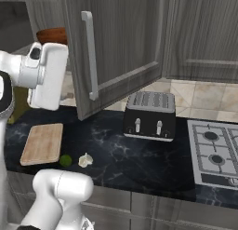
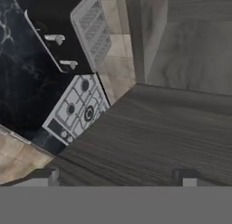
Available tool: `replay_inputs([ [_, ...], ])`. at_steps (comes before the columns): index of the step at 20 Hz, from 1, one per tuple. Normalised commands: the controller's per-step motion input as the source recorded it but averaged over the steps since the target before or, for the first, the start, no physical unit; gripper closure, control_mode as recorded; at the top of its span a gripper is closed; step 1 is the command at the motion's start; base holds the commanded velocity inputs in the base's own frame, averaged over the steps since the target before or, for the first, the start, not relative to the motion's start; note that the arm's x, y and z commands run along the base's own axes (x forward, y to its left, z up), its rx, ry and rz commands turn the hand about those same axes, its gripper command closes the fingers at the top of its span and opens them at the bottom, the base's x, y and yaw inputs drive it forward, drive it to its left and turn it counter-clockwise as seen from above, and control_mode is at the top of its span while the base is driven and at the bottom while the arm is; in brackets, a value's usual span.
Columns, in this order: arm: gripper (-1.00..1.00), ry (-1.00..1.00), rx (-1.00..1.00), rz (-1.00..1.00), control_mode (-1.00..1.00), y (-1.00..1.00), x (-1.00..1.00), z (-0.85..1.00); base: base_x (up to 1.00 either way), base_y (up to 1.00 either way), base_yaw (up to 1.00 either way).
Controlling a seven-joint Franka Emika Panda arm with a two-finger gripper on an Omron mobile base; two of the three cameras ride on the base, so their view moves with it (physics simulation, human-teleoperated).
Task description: Open the cabinet. Place the bowl and condiment on the counter. Then place the lime and garlic on the cutting board.
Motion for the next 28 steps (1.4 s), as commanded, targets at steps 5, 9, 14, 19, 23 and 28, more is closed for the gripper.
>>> replay_inputs([
  [5, -1.0, 0.16, -0.18, -0.22, -1.0, -0.45, 0.16, 0.0, 0.0, 0.0, 0.0],
  [9, -1.0, 0.05, -0.21, -0.18, -1.0, -0.19, 0.28, 0.0, 0.0, 0.0, 0.0],
  [14, -1.0, 0.08, -0.17, -0.19, -1.0, -0.58, 0.06, 0.03, 0.0, 0.0, 0.0],
  [19, -1.0, 0.09, -0.14, -0.2, -1.0, -0.97, 0.0, 0.0, 0.0, 0.0, 0.0],
  [23, -1.0, 0.08, -0.09, -0.2, -1.0, -1.0, -0.07, 0.02, 0.0, 0.0, 0.0],
  [28, -1.0, 0.01, -0.02, -0.12, -1.0, -0.67, -0.07, 0.02, 0.0, 0.0, 0.0],
])
